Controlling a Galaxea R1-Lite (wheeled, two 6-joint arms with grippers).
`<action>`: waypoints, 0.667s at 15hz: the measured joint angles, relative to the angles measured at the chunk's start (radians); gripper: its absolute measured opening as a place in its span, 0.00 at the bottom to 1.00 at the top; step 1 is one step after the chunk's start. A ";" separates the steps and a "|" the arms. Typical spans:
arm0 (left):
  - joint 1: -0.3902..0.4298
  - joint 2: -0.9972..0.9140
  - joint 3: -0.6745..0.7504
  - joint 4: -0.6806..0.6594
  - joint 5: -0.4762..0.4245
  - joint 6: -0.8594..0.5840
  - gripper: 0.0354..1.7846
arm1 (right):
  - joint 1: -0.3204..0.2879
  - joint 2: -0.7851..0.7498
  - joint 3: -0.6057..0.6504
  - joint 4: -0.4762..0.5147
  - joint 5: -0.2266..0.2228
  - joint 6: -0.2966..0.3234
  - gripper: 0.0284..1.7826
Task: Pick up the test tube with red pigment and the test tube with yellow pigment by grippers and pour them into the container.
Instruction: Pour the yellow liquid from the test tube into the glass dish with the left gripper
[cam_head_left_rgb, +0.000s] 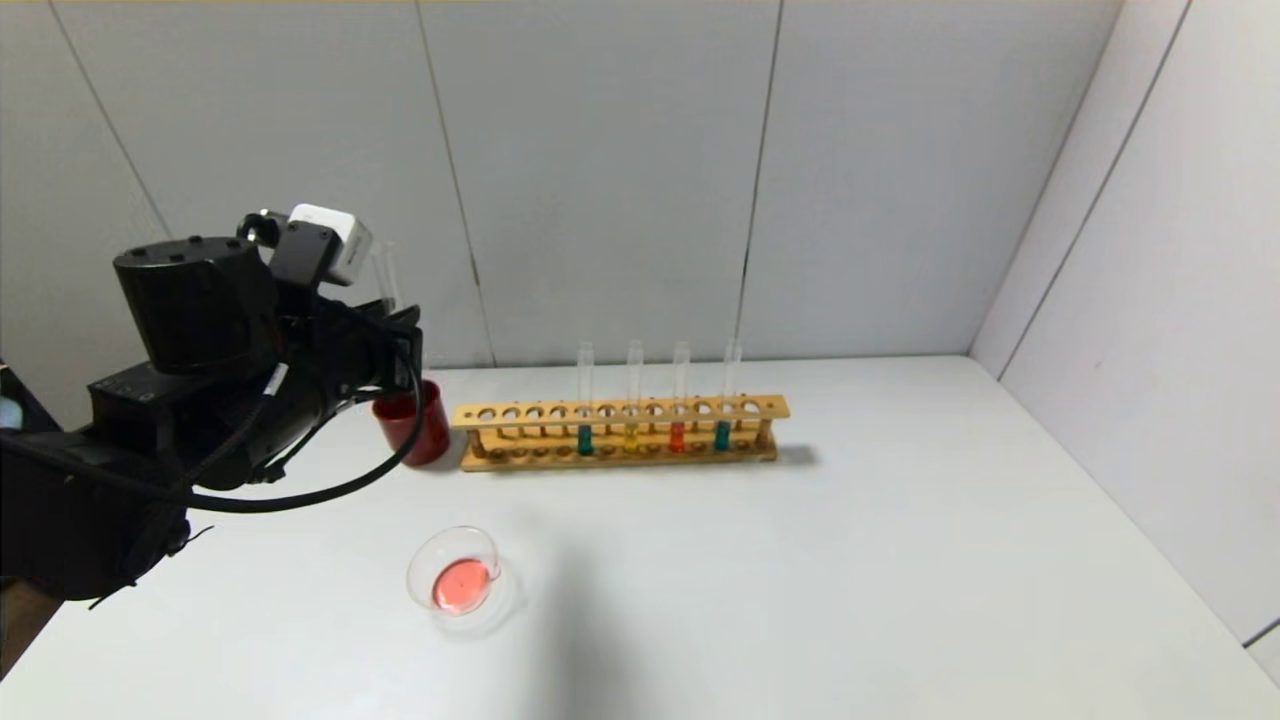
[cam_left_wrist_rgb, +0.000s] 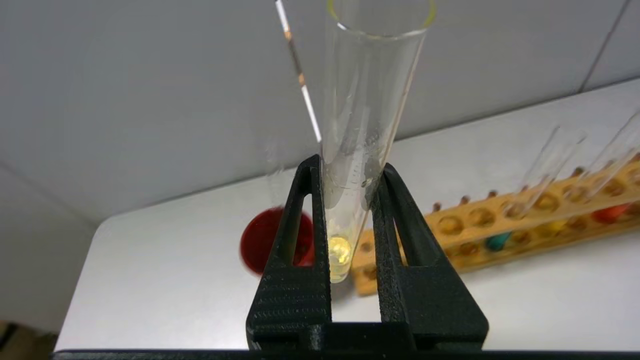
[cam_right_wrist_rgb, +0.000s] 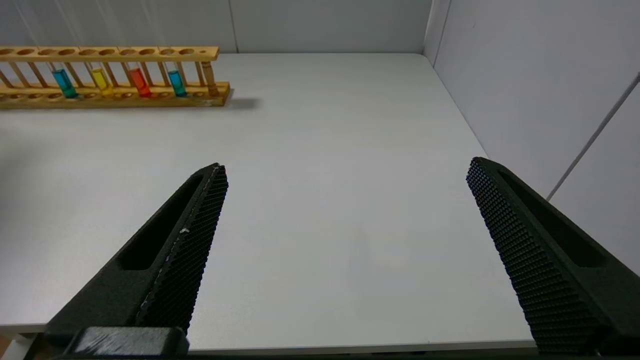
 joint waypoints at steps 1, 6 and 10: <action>0.014 -0.005 0.018 0.002 -0.013 0.003 0.15 | 0.000 0.000 0.000 0.000 0.000 0.000 0.98; 0.075 -0.030 0.082 0.007 -0.160 0.102 0.15 | 0.000 0.000 0.000 0.000 0.000 0.000 0.98; 0.145 -0.031 0.125 0.033 -0.303 0.340 0.15 | 0.000 0.000 0.000 0.000 0.000 0.000 0.98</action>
